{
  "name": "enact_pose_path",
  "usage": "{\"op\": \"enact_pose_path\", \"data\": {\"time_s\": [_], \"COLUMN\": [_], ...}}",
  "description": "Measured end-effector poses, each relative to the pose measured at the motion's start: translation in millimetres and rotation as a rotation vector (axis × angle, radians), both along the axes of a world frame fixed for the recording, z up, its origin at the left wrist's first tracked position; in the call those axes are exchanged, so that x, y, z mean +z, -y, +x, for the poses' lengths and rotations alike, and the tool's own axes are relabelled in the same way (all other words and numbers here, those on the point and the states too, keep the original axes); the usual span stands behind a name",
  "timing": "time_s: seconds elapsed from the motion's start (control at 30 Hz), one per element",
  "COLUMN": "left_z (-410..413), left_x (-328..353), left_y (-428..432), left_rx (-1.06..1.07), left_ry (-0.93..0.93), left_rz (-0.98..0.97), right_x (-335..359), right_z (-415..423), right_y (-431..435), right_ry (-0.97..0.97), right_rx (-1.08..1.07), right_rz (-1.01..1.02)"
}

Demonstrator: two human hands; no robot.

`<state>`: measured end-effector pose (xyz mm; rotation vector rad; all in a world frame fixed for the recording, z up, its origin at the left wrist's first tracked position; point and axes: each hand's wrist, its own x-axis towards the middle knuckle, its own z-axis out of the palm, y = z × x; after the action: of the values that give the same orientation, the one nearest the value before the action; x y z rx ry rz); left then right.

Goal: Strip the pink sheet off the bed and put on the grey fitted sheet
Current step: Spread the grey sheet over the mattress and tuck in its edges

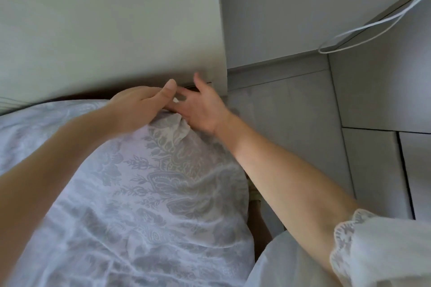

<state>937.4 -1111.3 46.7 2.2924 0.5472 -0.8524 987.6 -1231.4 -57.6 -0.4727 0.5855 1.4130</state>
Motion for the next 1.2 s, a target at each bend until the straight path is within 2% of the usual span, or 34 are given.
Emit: {"op": "enact_pose_path", "data": {"time_s": [0.17, 0.3, 0.37, 0.5, 0.57, 0.67, 0.8, 0.87, 0.97, 1.03, 1.13, 1.2], "left_z": [3.8, 5.3, 6.6, 6.3, 5.4, -0.3, -27.9, -25.1, 9.5, 34.5, 50.2, 53.3], "left_x": [6.8, 7.8, 8.8, 8.7, 8.2, 14.0, 44.4, 48.9, 12.5, -23.9, -65.8, -78.7], "left_y": [3.1, 11.0, 12.0, 11.3, 11.5, 8.2, -3.3, -0.2, 13.7, 24.0, 32.1, 33.2], "left_rx": [-0.189, -0.246, -0.291, -0.345, -0.353, -0.321, -0.110, -0.133, -0.249, -0.266, -0.274, -0.266], "left_ry": [-0.025, -0.006, -0.015, -0.025, -0.026, -0.007, 0.130, 0.115, -0.062, -0.159, -0.164, -0.156], "left_rz": [0.074, 0.179, 0.223, 0.272, 0.277, 0.257, 0.128, 0.151, 0.287, 0.336, 0.347, 0.364], "right_x": [9.3, 11.1, 17.9, 22.8, 19.8, 17.4, 0.2, -15.0, -37.6, -46.2, -48.2, -43.0], "right_z": [11.3, 14.2, 4.3, -40.3, -65.9, -90.1, -97.7, -97.0, -79.9, -56.5, -23.0, -6.1], "right_y": [-6.4, 51.5, 79.8, 112.4, 112.2, 91.3, 69.4, 70.3, 75.4, 81.1, 92.3, 93.0], "right_ry": [0.127, 0.511, 0.618, 0.722, 0.590, 0.271, 0.125, 0.035, -0.029, 0.112, 0.408, 0.665], "right_rx": [0.101, 0.151, 0.148, 0.422, 0.453, 0.335, 0.383, 0.421, 0.355, 0.377, 0.313, 0.228], "right_rz": [-0.067, -0.277, -0.324, -0.448, -0.441, -0.231, -0.040, -0.029, -0.143, -0.256, -0.378, -0.307]}}
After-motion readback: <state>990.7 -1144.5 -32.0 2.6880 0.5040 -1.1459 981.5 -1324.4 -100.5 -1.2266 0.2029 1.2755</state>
